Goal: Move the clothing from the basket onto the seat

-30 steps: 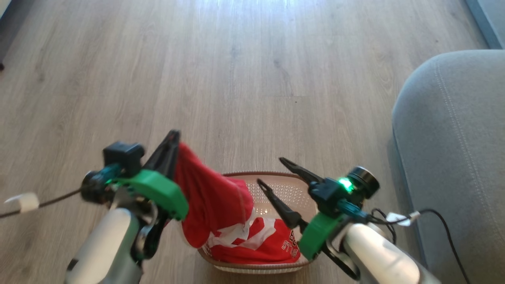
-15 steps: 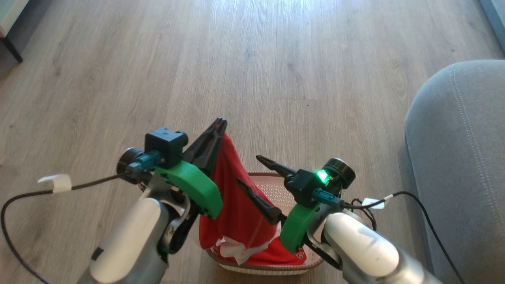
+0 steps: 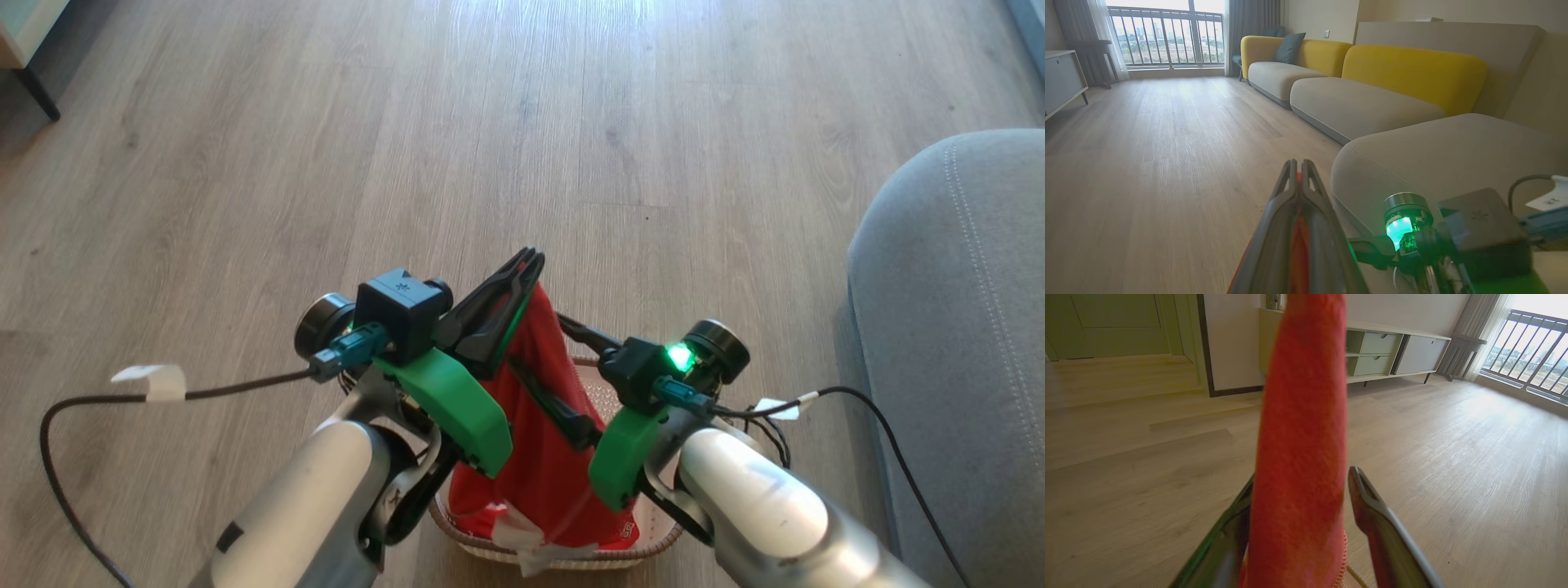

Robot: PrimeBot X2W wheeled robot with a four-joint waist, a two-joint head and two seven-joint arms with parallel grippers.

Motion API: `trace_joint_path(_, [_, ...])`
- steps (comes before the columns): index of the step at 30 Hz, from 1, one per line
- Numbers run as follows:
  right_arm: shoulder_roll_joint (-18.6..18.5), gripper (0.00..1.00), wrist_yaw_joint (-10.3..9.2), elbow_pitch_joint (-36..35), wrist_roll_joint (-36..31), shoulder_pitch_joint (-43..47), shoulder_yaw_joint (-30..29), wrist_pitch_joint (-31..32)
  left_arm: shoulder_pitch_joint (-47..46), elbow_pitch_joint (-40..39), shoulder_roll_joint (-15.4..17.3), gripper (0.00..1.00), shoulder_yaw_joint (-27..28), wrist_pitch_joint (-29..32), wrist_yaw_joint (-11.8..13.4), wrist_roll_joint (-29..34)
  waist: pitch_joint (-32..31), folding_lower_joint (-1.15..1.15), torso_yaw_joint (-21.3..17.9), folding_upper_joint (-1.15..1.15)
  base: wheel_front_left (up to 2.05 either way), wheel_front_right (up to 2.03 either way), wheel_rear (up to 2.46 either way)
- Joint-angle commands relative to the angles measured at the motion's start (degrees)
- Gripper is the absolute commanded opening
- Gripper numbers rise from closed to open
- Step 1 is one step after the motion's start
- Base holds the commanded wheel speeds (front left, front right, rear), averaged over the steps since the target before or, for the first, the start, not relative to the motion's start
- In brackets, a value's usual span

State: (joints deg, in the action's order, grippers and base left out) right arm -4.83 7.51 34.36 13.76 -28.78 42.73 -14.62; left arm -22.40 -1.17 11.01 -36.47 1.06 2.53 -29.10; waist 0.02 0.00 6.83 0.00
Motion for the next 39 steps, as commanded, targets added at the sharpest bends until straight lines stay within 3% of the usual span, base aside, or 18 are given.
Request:
trace_joint_path(1, [1.47, 0.15, -0.02, -1.17, 0.3, -2.05, -0.2, -0.38, -3.22, -2.59, 0.43, 0.0, 2.22, 0.19, -0.01, 0.0, 0.01, 0.0, 0.02, 0.0, 0.0, 0.0, 0.0])
trace_joint_path(2, [1.52, 0.0, -0.02, -0.88, 0.62, -1.97, -0.34, -0.38, -3.11, -2.72, 0.51, 0.0, 2.27, 0.24, 0.07, -0.08, 0.01, 0.0, 0.02, 0.0, 0.0, 0.0, 0.0])
trace_joint_path(6, [1.67, 0.0, -0.02, -0.54, 1.56, -1.97, -0.39, -0.38, -2.59, -2.33, 0.98, 0.0, 2.71, 0.14, 0.55, -0.33, 0.06, 0.0, -0.26, 0.0, 0.0, 0.0, 0.0])
trace_joint_path(9, [1.69, 0.0, -0.02, -1.24, 1.95, -2.03, -1.66, -0.38, -2.03, -1.21, 1.29, 0.48, 3.17, -0.54, 0.95, -0.42, 0.1, 0.0, -0.75, 0.0, 0.0, 0.0, 0.0])
trace_joint_path(10, [1.56, 0.0, -0.02, -1.62, 1.98, -2.06, -2.31, -0.38, -1.87, -0.6, 1.46, 0.84, 3.3, -0.98, 1.07, -0.25, 0.17, 0.0, -0.98, 0.0, 0.0, 0.0, 0.0])
trace_joint_path(11, [1.34, 0.0, -0.02, -2.08, 2.06, -2.04, -3.23, -0.38, -1.68, 0.16, 1.54, 1.0, 3.28, -1.37, 1.12, -0.11, 0.24, 0.0, -1.18, 0.0, 0.0, 0.0, 0.0])
trace_joint_path(27, [-5.31, 0.0, -0.02, -12.23, 0.45, 0.78, -15.04, -0.38, -0.14, 18.71, -4.42, 1.0, -0.46, -14.34, -3.12, 0.7, 2.46, 0.0, -8.75, 0.0, 0.0, 0.0, 0.0])
trace_joint_path(39, [-10.03, 0.0, -0.02, -17.6, -0.46, 4.11, -20.91, -0.38, 0.01, 22.35, -6.63, 1.0, 0.64, -16.02, -5.69, 2.16, 4.13, 0.0, -17.9, 0.0, 0.0, 0.0, 0.0])
